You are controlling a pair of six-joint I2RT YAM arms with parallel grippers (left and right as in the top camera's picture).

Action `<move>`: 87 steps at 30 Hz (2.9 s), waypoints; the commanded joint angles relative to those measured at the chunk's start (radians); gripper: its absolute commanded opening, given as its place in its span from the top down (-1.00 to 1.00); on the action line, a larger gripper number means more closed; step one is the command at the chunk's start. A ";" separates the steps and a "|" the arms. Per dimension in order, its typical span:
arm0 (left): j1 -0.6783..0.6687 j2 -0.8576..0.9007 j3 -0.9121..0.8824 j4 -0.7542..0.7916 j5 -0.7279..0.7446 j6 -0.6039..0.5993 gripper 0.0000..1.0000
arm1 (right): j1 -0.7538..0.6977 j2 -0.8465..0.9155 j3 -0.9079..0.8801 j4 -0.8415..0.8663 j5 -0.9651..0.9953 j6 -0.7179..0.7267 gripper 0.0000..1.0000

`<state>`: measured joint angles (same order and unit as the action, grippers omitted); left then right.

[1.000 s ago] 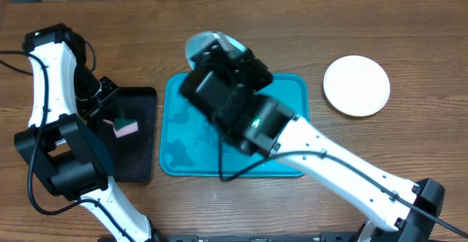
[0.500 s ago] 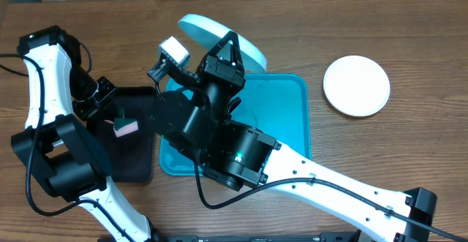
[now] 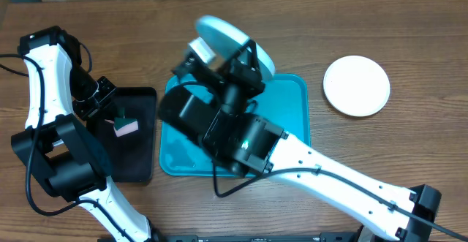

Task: Clean dirty plates on tray and stack at the side
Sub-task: 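Lift the light-blue plate with the right gripper and carry it right, then lower the light-blue plate onto the plate stack and release it, then release the sponge on the black tray with the left gripper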

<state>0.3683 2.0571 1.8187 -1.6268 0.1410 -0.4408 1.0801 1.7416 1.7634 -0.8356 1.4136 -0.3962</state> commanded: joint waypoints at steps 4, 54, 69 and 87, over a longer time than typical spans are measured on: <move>0.002 -0.030 -0.005 0.001 0.010 0.015 0.91 | -0.135 -0.024 -0.037 -0.223 -0.651 0.416 0.93; -0.037 -0.030 -0.006 0.038 -0.021 0.026 0.92 | -1.348 0.072 -0.354 -0.038 -1.382 0.823 0.41; -0.037 -0.030 -0.047 0.055 -0.074 -0.001 0.91 | -1.264 0.072 -0.356 -0.097 -1.636 0.698 -0.74; -0.034 -0.030 -0.211 0.245 -0.116 -0.001 0.59 | -1.039 0.072 -0.356 -0.122 -1.636 0.698 -0.78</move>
<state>0.3336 2.0552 1.6218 -1.3891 0.0463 -0.4358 0.0166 1.8095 1.4021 -0.9611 -0.2138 0.3130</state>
